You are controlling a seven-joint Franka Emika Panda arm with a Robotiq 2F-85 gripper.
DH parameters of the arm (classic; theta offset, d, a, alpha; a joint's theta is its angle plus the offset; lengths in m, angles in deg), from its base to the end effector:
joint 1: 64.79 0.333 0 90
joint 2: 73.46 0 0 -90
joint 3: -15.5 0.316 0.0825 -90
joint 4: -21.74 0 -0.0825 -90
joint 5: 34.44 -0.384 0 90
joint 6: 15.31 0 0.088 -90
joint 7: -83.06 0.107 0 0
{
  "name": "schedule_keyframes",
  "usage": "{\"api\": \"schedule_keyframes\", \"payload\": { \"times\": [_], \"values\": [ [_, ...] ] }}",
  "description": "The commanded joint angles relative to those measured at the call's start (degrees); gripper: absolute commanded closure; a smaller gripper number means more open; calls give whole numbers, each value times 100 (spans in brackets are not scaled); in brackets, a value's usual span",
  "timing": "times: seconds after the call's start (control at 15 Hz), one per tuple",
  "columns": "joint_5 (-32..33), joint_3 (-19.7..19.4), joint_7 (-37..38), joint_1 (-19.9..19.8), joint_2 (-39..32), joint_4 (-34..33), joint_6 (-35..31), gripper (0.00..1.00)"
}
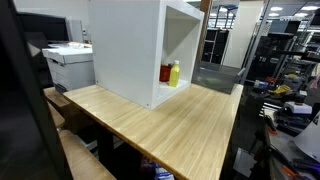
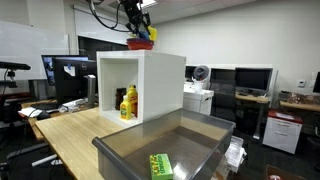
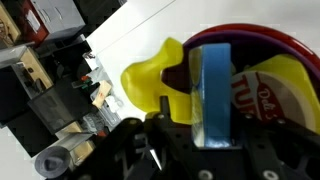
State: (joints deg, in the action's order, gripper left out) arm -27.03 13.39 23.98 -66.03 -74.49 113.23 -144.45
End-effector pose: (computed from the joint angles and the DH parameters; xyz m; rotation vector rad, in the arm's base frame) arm 0.6086 -0.0389 0.6799 2.2933 1.2849 0.6565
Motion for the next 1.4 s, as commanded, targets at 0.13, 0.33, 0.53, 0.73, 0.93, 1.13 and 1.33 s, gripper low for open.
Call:
{"api": "schedule_keyframes", "payload": {
  "times": [0.13, 0.33, 0.53, 0.73, 0.93, 1.13, 1.33],
  "values": [
    [208, 64, 34, 15, 185, 78, 287, 50],
    [214, 83, 14, 26, 263, 77, 298, 53],
    [239, 121, 13, 42, 374, 102, 319, 53],
    [231, 140, 8, 50, 444, 102, 338, 54],
    [213, 142, 13, 55, 486, 73, 375, 57],
    [223, 129, 5, 48, 526, 61, 368, 58],
    [223, 118, 9, 46, 565, 53, 360, 57]
  ]
}}
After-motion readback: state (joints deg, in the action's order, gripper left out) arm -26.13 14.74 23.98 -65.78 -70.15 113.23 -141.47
